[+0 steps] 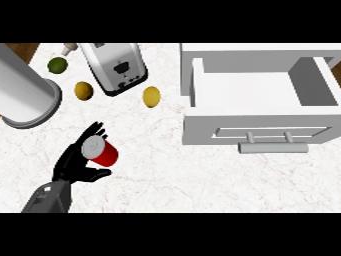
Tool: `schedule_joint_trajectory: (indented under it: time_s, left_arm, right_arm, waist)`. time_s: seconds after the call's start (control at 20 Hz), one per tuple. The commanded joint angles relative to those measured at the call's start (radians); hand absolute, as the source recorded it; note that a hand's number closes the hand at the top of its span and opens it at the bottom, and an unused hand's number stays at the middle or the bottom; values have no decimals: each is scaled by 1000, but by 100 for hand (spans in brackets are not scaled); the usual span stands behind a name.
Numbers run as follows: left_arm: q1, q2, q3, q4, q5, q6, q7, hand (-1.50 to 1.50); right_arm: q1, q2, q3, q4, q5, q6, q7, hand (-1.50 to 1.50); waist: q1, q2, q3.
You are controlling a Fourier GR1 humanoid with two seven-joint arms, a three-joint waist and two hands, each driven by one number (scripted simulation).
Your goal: Pick up the can, place it into the drawer and close the drawer
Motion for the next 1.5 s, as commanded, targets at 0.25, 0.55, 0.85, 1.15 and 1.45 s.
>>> schedule_joint_trajectory:
  time_s: [0.25, 0.55, 0.85, 1.15, 1.45]
  left_arm:
    - [-50, -51, -42, 60, -6, -96, -12, 150]
    - [-59, -73, -46, -108, 62, -148, 73, 150]
    - [-56, -116, 105, -172, 157, 182, 83, 150]
    - [-33, -169, 0, -445, 220, 318, 199, 150]
    - [-34, -155, -77, -673, 211, 412, 359, 150]
  right_arm:
    - [-33, -1, 17, 15, 17, -11, 29, -150]
    - [-25, -1, -16, 0, -26, -12, 32, -150]
    - [31, 26, 10, -53, -28, -27, 46, -150]
    - [3, 21, 28, -116, -33, -87, 94, -150]
    - [126, 26, 43, -101, -64, -49, -1, -150]
  waist:
    - [4, 0, 0]
    - [8, -3, 1]
    - [14, -6, 2]
    - [17, -6, 1]
    - [4, -6, 1]
